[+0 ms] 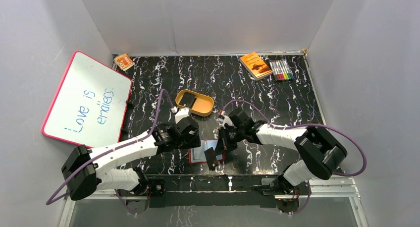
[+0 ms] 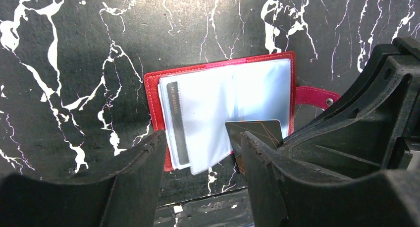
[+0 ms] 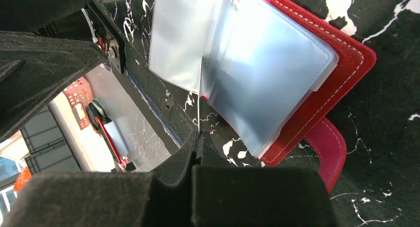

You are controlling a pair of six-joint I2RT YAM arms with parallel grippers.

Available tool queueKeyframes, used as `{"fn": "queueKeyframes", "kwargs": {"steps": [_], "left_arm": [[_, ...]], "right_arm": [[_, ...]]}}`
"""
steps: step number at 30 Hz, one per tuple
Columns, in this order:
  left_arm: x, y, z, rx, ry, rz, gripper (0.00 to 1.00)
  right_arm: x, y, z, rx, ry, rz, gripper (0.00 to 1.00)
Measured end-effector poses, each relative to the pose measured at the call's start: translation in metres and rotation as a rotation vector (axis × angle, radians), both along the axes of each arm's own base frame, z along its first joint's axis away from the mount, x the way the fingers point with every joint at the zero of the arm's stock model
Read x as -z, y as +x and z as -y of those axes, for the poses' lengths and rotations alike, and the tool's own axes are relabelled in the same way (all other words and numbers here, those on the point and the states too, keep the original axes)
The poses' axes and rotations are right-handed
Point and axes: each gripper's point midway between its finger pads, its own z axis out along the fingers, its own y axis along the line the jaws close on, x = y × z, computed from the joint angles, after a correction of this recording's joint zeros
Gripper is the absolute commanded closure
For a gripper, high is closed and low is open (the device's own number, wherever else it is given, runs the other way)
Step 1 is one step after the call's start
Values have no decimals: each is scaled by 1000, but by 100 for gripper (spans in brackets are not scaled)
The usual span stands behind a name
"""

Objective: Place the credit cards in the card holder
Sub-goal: Turn over the card slot in the card holder.

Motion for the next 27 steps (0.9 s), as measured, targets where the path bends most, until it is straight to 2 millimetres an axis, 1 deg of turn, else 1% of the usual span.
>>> {"fn": "queueKeyframes", "kwargs": {"steps": [5,8,11,14,16,18,22,24,27], "left_arm": [[5,-1,-1,-7,-4,-3,44],[10,-1,-1,-8,-1,-5,46],[20,-1,-2,-9,24,-21,49],[36,-3,-6,-15,72,-45,52],[46,-5,-11,-24,103,-63,53],[52,-7,-17,-39,124,-72,53],[51,-9,-30,-82,129,-56,52],[47,-9,-33,-96,110,-42,52],[45,-10,-37,-112,93,-36,53]], "right_arm": [[2,-1,-3,-3,-4,-6,100],[2,0,-5,-4,1,-4,100],[0,1,-6,-4,4,0,100],[-3,3,-6,2,3,13,100],[-7,4,-4,15,-1,28,100],[-15,8,-2,36,6,52,100],[-30,21,4,99,51,86,100],[-29,26,6,120,60,81,100],[-20,29,7,134,64,50,100]]}}
